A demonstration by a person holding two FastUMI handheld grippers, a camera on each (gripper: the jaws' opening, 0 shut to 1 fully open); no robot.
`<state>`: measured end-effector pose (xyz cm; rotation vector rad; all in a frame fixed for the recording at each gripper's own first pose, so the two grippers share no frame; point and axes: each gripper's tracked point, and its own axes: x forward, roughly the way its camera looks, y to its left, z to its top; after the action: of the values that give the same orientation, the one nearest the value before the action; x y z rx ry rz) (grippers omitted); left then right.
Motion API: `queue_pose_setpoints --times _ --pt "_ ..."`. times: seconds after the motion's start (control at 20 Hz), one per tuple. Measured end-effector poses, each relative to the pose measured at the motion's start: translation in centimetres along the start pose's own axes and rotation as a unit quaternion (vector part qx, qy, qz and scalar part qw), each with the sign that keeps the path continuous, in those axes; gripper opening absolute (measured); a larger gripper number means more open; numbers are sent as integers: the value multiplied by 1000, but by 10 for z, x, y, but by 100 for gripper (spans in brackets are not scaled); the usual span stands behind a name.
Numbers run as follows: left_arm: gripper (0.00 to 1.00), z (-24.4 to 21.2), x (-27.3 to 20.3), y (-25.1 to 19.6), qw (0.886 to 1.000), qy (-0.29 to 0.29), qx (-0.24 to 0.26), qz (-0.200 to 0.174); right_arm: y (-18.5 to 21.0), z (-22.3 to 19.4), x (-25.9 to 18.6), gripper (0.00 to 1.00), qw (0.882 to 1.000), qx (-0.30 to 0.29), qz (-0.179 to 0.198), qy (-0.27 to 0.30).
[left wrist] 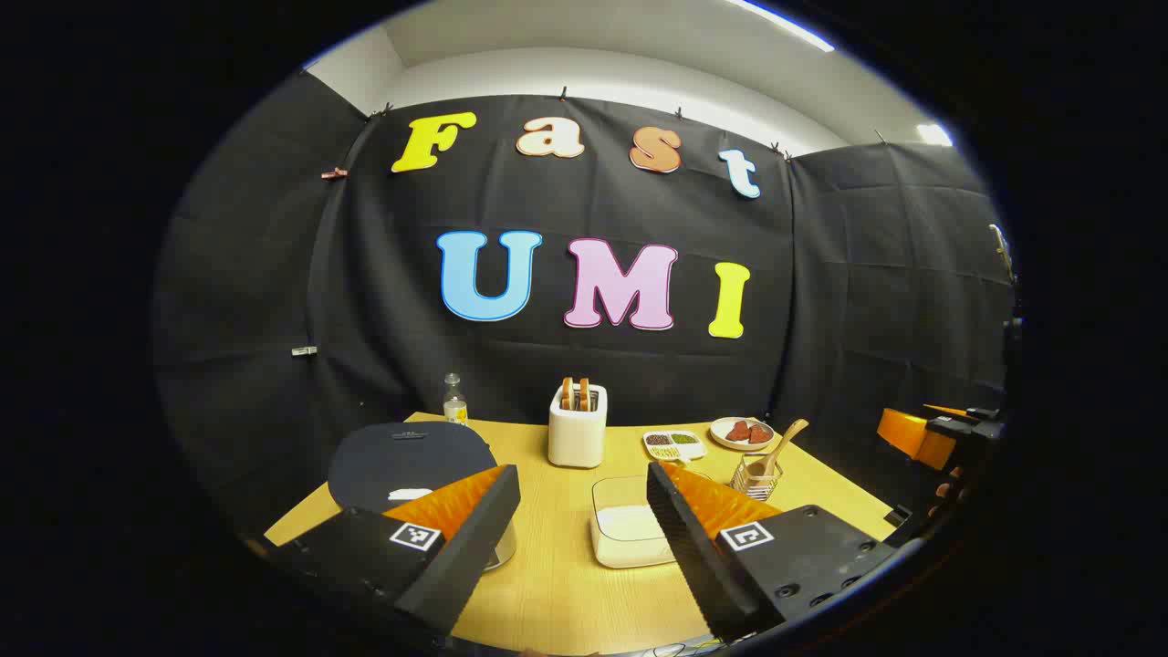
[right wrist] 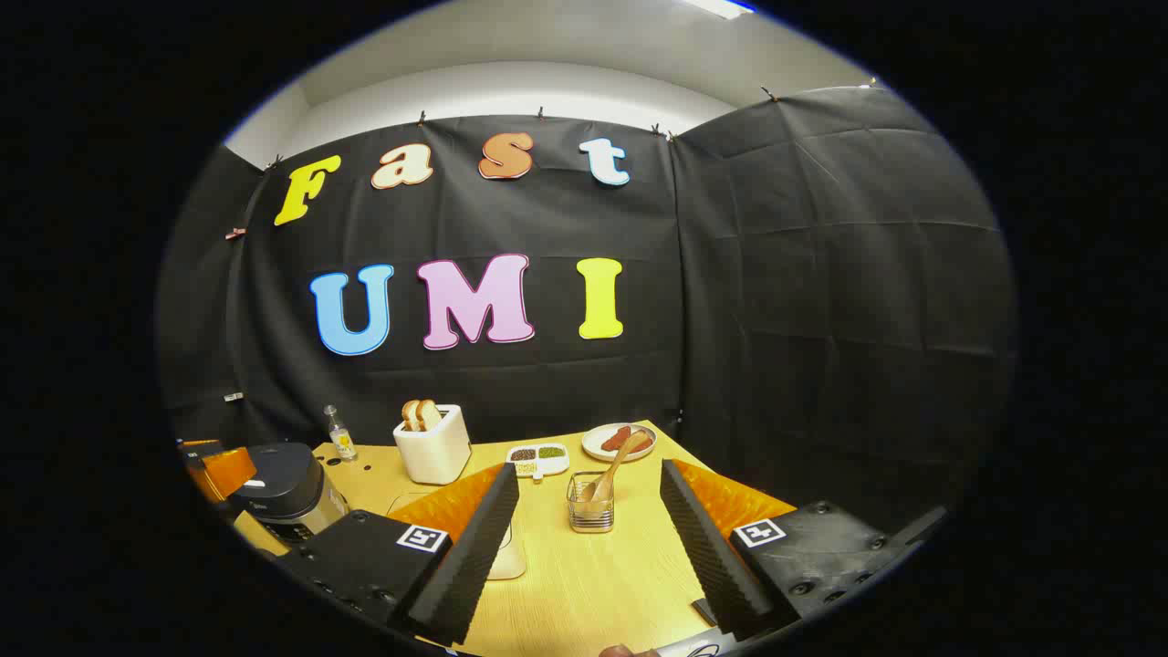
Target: Close the left gripper, press the button to open the rice cooker; take a wooden spoon from the chopstick holder with the right hand, scoop a spoonful of rice and pour it into the rice cooker, then put the wooden spoon back into the chopstick holder.
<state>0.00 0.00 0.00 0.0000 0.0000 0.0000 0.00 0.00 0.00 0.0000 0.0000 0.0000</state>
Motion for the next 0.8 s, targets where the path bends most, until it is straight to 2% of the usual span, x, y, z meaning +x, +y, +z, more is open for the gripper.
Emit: queue_pose_setpoints --times 0.8 --pt "95 1 10 16 1000 -3 2 19 0 -6 4 98 1000 -2 3 3"
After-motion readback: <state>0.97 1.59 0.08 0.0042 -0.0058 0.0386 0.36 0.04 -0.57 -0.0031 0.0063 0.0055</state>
